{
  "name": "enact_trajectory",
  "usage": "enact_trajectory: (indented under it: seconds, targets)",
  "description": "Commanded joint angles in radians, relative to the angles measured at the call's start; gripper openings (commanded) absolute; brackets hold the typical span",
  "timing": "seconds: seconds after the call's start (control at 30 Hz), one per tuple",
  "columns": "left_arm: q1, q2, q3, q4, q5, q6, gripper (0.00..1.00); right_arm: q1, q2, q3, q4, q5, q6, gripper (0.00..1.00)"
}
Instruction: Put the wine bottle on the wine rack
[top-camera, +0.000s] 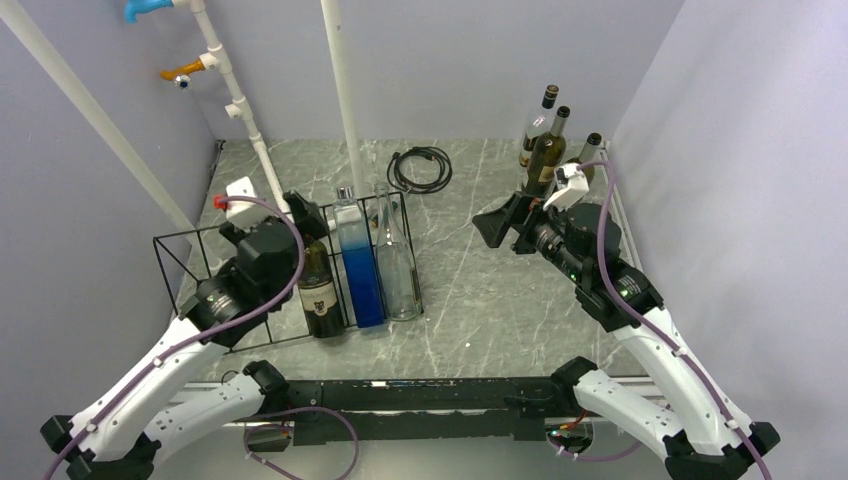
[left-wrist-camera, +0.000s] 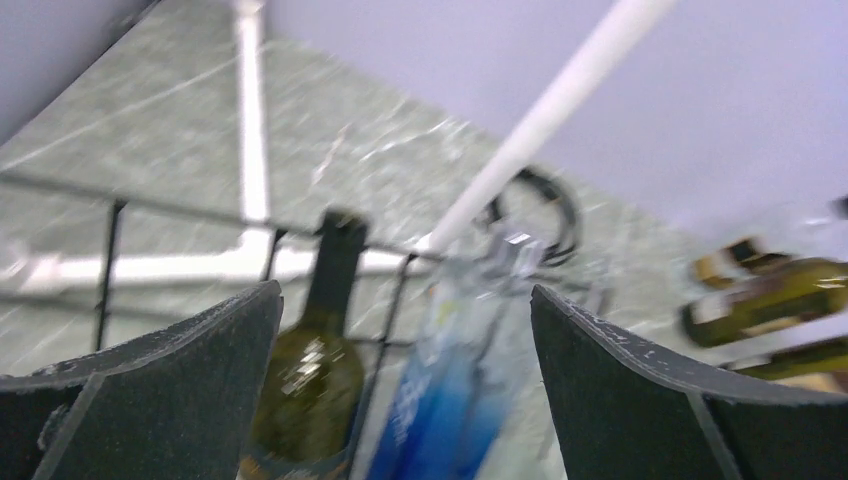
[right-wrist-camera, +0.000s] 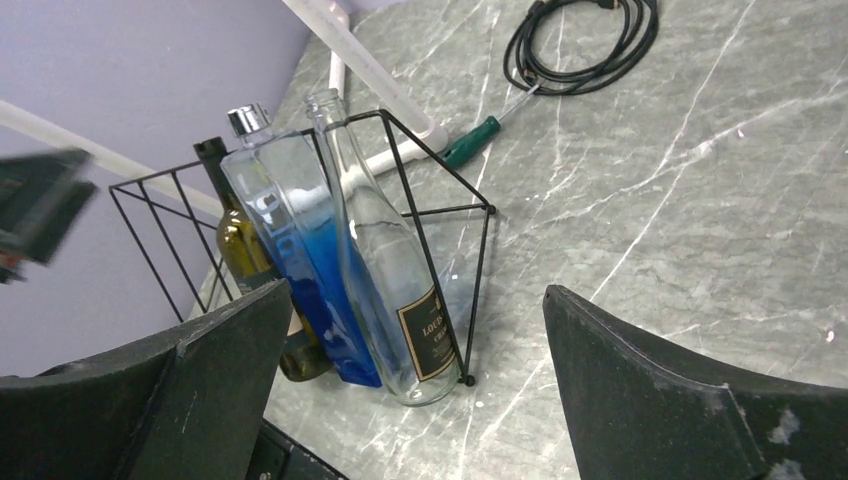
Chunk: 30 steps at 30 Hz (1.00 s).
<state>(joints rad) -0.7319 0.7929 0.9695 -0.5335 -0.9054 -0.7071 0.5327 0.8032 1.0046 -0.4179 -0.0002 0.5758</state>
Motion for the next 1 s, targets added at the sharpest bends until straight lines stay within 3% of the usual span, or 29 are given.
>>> enact_trajectory:
  seconds: [0.0, 0.17, 0.33, 0.5, 0.7, 0.97]
  targets:
    - [-0.001, 0.031, 0.087, 0.407, 0.203, 0.357, 1.00, 0.000, 0.028, 0.021, 0.045, -0.021, 0.000, 1.00]
    - [-0.007, 0.071, 0.083, 0.555, 0.438, 0.591, 0.99, 0.000, 0.043, 0.041, 0.001, -0.003, -0.007, 1.00]
    - [-0.021, -0.092, -0.192, 0.776, 0.631, 0.751, 0.99, -0.001, 0.028, 0.076, -0.079, 0.113, -0.057, 1.00]
    - [-0.110, -0.128, -0.237, 0.844, 0.667, 0.877, 0.99, 0.000, 0.058, 0.043, -0.033, 0.174, -0.089, 1.00]
    - [-0.142, -0.068, -0.216, 0.806, 0.671, 0.861, 0.97, 0.000, 0.175, 0.108, -0.013, 0.219, -0.128, 1.00]
    - [-0.171, -0.053, -0.225, 0.824, 0.605, 0.894, 0.95, -0.020, 0.216, 0.153, -0.071, 0.453, -0.197, 1.00]
